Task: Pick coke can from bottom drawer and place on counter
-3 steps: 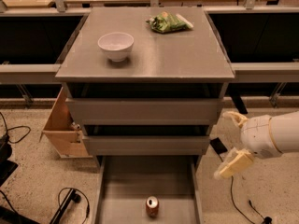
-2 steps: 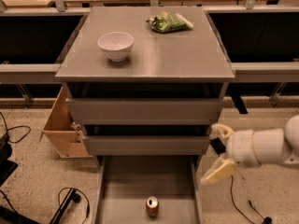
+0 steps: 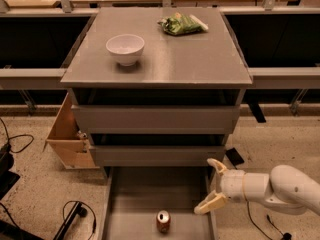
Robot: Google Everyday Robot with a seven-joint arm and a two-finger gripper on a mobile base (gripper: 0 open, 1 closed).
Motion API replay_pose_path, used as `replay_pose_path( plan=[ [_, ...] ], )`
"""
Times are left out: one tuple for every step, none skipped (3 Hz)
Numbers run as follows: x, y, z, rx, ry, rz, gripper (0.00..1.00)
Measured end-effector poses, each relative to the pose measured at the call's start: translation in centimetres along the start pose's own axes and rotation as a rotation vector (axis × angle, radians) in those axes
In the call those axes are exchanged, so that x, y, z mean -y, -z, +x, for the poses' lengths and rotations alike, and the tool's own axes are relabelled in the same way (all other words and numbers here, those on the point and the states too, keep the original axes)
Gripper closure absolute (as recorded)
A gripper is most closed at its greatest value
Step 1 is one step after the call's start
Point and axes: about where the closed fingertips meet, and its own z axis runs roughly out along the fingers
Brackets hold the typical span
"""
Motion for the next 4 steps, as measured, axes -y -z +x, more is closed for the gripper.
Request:
replay_pose_path(
  plan=[
    [-0.7, -3.0, 3.0, 0.058, -0.016, -0.013, 0.00],
    [-0.7, -3.0, 3.0, 0.058, -0.016, -0.013, 0.00],
    [-0.1, -5.3, 6.1, 0.050, -0.028, -0.027, 0.00],
    [0.8, -9.5, 12.3, 0.068, 0.005, -0.078, 0.00]
  ],
)
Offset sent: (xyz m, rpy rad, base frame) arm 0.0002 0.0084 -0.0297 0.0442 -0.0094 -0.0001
